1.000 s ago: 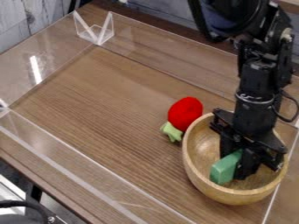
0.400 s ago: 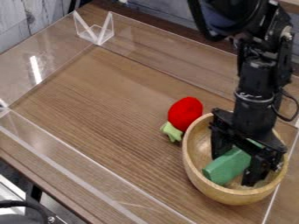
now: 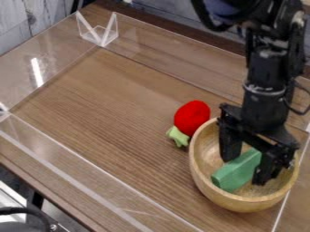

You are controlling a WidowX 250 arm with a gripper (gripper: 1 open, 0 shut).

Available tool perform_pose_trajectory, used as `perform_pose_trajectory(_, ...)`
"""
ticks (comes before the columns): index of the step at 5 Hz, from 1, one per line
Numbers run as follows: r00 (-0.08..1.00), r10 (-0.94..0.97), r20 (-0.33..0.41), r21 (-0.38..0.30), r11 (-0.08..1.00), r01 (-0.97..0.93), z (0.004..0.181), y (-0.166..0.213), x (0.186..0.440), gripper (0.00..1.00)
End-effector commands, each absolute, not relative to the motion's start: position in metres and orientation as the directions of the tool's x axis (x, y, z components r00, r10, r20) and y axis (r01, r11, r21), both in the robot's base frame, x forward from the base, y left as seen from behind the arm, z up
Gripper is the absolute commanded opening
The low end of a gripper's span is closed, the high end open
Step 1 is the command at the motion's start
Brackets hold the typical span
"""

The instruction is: Put the green block in the brown bowl

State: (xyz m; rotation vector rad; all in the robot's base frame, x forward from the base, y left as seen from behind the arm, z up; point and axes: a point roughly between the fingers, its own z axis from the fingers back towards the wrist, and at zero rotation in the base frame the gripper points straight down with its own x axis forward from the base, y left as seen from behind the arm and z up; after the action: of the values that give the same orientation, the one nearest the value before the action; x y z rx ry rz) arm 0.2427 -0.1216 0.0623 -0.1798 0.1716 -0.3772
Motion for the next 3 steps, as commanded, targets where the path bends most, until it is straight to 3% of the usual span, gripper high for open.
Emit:
perform_pose_trajectory(1,0.93,-0.366,-0.032,-0.2,0.914,0.353,0.096,-0.118,0.253,1.0)
perform_pose_trajectory(3,0.944,-0.324,0.063,-0.187,0.925,0.33,0.147,-0.093,0.257,1.0)
